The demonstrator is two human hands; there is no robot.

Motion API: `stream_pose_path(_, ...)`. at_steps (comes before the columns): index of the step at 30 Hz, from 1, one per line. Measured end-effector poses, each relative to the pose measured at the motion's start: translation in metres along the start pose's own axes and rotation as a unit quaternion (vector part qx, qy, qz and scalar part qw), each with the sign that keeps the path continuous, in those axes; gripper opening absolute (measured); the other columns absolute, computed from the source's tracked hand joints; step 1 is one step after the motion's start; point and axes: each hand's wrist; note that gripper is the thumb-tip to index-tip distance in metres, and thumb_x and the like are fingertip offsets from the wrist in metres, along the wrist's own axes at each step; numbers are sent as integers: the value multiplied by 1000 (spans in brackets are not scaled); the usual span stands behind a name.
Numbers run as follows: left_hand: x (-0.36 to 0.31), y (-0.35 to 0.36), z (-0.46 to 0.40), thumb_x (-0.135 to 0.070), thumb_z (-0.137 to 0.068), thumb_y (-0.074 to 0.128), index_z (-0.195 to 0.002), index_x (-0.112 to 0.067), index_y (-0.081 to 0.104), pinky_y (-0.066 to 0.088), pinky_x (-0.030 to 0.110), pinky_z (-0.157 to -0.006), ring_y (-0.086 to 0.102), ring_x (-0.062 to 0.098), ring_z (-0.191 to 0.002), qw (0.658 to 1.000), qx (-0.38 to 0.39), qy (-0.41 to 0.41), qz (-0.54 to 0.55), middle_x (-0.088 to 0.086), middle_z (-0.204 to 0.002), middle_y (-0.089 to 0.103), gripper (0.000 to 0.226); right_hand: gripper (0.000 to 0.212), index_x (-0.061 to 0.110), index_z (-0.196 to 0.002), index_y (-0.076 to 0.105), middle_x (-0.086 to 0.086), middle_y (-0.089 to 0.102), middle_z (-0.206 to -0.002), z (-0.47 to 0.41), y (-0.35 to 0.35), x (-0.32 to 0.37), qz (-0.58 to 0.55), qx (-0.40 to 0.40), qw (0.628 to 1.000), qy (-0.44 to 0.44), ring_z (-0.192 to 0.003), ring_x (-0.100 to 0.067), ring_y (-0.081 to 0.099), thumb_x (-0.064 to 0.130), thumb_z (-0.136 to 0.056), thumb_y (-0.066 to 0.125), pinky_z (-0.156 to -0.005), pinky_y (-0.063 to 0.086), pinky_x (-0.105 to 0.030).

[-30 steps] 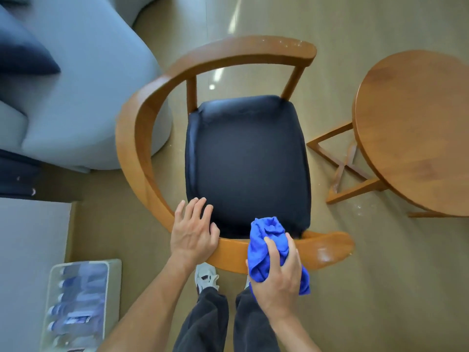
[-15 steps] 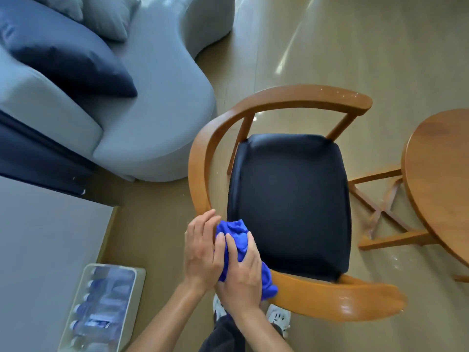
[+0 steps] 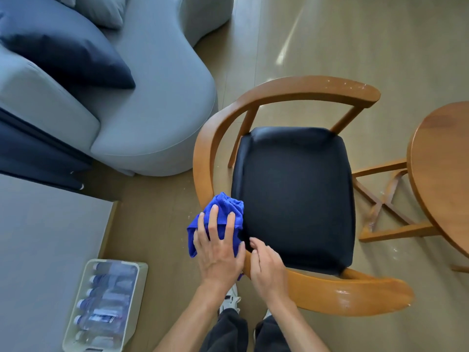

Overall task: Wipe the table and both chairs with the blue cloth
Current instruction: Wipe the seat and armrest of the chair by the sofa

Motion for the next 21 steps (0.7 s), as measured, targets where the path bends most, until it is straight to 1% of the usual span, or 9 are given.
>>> stream_pose_path(2,13,2,-11,-25,-74,68,-128,-21,49,46,55,-91,39,42,-127,998,-27,56,-11,12,-144,34,57,42,13,-103,69,2,71,-95,2,10,-12,103,-101,988,-51,-89,-15,67,30,-92,33,-81,53,-31)
stream_pose_path(4,28,-7,-36,-21,-75,67,-123,-21,50,46,54,-91,41,40,-124,991,-54,118,-41,12,-142,36,51,36,17,-86,68,6,67,-77,-1,15,-12,150,-125,979,-56,-72,-13,65,30,-92,35,-68,55,-31)
stream_pose_path(6,38,-24,-77,-25,-80,57,-121,-19,53,42,53,-93,41,39,-123,983,-74,153,-65,12,-142,39,42,34,21,-76,61,9,58,-70,-2,18,-12,180,-124,973,-69,-66,-11,57,29,-95,34,-67,52,-30)
stream_pose_path(9,46,-55,-161,-30,-78,51,-116,-17,58,41,50,-92,42,38,-118,981,-46,179,-51,11,-141,44,41,37,22,-77,61,9,58,-73,-3,19,-12,194,-119,972,-65,-70,-10,56,30,-97,30,-72,50,-28)
stream_pose_path(12,38,-76,-227,-27,-79,59,-120,-20,57,43,51,-92,41,35,-117,984,50,167,-24,4,-143,40,42,35,22,-79,62,9,60,-77,-2,20,-11,199,-121,971,-60,-72,-10,57,30,-95,32,-68,49,-27)
stream_pose_path(14,31,-77,-248,-27,-79,63,-123,-23,56,42,49,-93,40,33,-119,987,79,141,-9,1,-143,38,45,32,23,-77,60,10,58,-75,-5,19,-10,204,-121,970,-59,-69,-10,55,30,-94,33,-64,46,-26)
stream_pose_path(16,27,-77,-241,-30,-77,60,-119,-24,58,44,49,-88,41,32,-117,989,45,137,-11,0,-140,41,43,32,23,-77,59,9,57,-73,-5,19,-10,209,-115,970,-57,-68,-11,54,30,-93,33,-61,46,-26)
stream_pose_path(18,32,-71,-207,-31,-73,55,-111,-22,62,42,47,-82,43,33,-116,988,-12,151,-11,2,-138,46,40,33,22,-78,60,8,59,-75,-3,18,-9,211,-105,970,-54,-68,-11,55,31,-94,32,-62,47,-26)
stream_pose_path(21,46,-56,-140,-29,-71,60,-107,-19,65,38,48,-85,42,36,-120,977,-48,207,-9,5,-139,46,38,35,20,-83,67,6,65,-82,-2,13,-5,201,-76,976,-37,-73,-12,61,31,-92,35,-63,51,-28)
Point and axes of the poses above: each hand's wrist, its own z-axis away from the middle knuckle, its own y-axis out of the palm, x = y × z
